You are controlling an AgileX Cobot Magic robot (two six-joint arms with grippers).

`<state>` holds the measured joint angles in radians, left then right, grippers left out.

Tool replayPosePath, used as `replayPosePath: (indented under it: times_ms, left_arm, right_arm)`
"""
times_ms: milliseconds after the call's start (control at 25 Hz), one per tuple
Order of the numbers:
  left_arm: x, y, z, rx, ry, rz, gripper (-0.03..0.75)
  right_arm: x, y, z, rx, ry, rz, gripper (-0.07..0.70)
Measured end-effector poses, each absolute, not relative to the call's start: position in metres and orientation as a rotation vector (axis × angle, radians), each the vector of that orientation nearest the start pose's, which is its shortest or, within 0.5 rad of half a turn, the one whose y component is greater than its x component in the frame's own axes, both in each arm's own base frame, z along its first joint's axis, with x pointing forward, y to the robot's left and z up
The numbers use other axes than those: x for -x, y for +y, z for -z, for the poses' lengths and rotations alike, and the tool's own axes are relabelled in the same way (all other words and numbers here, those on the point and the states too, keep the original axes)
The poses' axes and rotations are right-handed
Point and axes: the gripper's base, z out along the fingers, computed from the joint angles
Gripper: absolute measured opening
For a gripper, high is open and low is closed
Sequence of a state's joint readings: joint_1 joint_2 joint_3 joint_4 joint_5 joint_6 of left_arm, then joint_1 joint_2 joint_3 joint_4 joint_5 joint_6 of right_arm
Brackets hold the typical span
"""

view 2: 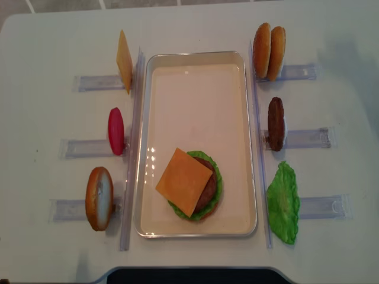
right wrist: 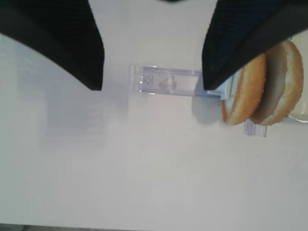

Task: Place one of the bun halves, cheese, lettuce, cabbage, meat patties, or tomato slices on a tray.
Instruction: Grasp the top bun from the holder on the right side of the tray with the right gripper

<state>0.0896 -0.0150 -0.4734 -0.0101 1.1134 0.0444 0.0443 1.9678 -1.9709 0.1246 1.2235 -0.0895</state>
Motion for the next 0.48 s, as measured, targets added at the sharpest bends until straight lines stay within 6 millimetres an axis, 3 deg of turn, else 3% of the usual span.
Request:
replayPosePath:
  times_ms: [280, 480]
  left_arm:
    - [0.006, -0.001, -0.266, 0.047, 2.109, -0.068, 0.000]
    - [0.006, -0.001, -0.266, 0.047, 2.109, -0.068, 0.000]
  right_arm:
    - [-0.430, 0.034, -0.334, 0.090, 2.687, -0.168, 0.445]
    - [-0.427, 0.065, -0.334, 0.126, 2.693, -0.187, 0.428]
